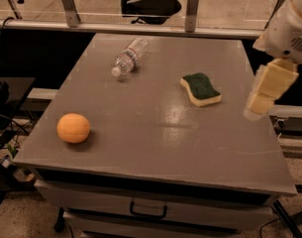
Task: Move sponge near orange
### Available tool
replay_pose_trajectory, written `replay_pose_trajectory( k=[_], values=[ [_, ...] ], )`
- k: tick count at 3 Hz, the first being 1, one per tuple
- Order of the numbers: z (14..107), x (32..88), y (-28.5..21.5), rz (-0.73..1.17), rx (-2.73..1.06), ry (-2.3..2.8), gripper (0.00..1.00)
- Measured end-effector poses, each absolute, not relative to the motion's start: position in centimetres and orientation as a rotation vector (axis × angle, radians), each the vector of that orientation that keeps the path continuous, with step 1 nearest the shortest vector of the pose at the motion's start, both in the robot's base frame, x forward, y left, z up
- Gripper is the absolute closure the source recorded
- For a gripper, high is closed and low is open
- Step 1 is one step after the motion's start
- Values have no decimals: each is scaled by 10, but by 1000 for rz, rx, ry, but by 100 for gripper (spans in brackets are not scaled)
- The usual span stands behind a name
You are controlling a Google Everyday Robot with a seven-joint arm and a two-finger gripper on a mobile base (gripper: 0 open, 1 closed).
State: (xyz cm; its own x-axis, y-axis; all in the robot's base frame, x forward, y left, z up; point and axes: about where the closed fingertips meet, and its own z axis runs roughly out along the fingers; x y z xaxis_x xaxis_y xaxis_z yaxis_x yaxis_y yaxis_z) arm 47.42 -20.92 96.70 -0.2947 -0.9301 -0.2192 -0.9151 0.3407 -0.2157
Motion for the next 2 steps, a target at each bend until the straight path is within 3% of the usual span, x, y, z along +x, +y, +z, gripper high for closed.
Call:
replay_pose_trajectory(
  k=[2],
  values=[
    [924, 554, -189, -33, -1416, 2409, 0]
  ],
)
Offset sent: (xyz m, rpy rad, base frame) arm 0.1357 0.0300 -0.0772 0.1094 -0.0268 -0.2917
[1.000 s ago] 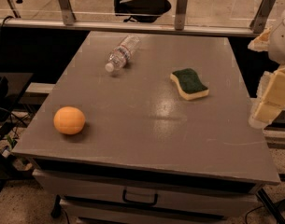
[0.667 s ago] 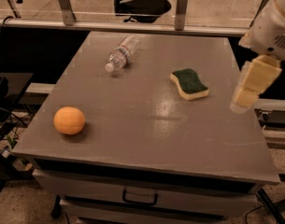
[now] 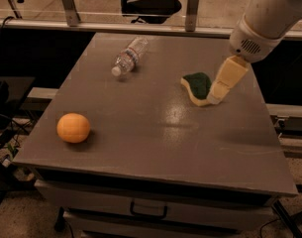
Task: Move sponge near orange
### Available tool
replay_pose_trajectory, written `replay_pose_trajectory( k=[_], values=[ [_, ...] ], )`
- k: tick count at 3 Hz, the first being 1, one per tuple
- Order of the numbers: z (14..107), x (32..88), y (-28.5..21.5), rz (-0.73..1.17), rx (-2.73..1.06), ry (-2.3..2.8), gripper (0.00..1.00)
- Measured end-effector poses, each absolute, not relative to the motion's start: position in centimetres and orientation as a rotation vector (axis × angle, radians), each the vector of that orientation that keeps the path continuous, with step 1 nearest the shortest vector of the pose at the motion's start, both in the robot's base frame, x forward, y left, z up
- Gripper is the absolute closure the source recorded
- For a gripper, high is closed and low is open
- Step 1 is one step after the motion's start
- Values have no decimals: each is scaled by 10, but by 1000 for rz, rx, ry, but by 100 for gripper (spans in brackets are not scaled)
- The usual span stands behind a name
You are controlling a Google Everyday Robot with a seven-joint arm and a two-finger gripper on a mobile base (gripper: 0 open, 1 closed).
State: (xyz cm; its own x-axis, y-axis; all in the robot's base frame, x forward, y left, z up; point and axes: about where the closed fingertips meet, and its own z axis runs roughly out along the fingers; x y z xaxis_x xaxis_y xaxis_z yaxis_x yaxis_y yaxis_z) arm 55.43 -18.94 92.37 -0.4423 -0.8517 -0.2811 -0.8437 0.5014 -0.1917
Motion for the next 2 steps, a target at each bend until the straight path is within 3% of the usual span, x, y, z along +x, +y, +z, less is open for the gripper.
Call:
replay_pose_trajectory(
  k=[2],
  values=[
    [878, 608, -178, -43, -1277, 2484, 0]
  ],
)
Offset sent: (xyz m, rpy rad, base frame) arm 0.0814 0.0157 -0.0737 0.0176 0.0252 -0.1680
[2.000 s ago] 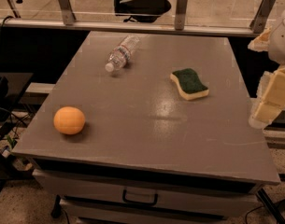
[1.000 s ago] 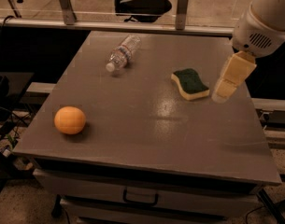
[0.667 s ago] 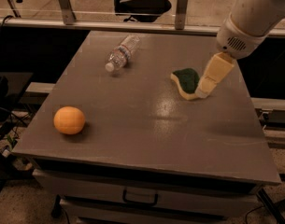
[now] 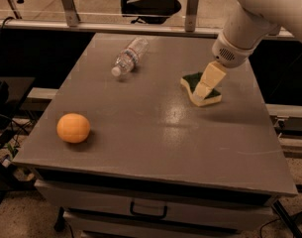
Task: Move sponge near orange
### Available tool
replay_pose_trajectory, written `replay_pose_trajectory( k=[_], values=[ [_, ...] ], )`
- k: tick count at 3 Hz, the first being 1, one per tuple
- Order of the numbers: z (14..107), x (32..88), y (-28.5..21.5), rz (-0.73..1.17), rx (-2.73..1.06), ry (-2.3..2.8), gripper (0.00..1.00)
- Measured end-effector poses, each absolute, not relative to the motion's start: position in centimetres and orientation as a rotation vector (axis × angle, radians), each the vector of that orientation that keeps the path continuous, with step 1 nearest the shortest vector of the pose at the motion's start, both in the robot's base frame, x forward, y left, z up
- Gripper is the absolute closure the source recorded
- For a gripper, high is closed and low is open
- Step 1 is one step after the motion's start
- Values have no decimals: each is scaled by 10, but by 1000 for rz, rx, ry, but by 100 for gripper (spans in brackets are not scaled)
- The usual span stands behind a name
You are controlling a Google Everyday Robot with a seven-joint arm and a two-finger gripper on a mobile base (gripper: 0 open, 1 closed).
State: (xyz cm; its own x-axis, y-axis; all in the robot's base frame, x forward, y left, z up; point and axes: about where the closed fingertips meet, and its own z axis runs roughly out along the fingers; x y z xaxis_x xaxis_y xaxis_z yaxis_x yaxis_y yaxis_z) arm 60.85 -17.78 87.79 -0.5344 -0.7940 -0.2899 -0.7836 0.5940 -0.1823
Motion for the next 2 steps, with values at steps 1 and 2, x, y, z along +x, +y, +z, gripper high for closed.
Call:
replay_pose_trajectory(
  k=[1, 2],
  values=[
    [862, 617, -174, -30, -1251, 2521, 0],
    [851, 621, -169, -23, -1242, 2545, 12]
  ],
)
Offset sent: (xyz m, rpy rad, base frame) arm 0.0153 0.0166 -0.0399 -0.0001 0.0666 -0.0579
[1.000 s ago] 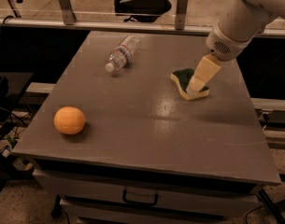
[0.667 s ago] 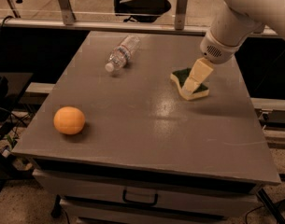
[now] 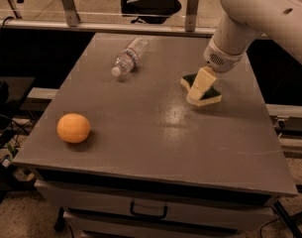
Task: Move sponge near orange
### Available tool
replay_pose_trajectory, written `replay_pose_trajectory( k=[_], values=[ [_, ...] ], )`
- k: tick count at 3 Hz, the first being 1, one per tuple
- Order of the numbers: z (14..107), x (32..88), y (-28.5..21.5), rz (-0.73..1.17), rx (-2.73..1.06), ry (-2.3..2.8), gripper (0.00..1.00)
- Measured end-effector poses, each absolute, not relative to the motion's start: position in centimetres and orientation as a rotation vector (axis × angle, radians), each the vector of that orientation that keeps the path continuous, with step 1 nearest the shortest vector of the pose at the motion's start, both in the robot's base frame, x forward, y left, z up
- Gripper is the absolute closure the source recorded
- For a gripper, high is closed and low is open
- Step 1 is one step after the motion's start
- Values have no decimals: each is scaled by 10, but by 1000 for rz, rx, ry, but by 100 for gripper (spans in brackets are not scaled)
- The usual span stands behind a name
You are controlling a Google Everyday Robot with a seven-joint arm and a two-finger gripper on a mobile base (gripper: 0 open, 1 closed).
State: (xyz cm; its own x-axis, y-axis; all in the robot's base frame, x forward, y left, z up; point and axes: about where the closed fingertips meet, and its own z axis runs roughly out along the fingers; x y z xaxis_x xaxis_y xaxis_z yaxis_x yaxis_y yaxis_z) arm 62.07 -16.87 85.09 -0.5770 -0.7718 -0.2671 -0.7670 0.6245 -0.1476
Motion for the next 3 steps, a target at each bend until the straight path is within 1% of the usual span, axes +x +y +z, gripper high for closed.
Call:
replay_pose_trajectory(
  k=[1, 3],
  values=[
    [844, 619, -158, -14, -1244, 2570, 51],
    [846, 616, -147, -6, -1271, 2567, 97]
  ],
)
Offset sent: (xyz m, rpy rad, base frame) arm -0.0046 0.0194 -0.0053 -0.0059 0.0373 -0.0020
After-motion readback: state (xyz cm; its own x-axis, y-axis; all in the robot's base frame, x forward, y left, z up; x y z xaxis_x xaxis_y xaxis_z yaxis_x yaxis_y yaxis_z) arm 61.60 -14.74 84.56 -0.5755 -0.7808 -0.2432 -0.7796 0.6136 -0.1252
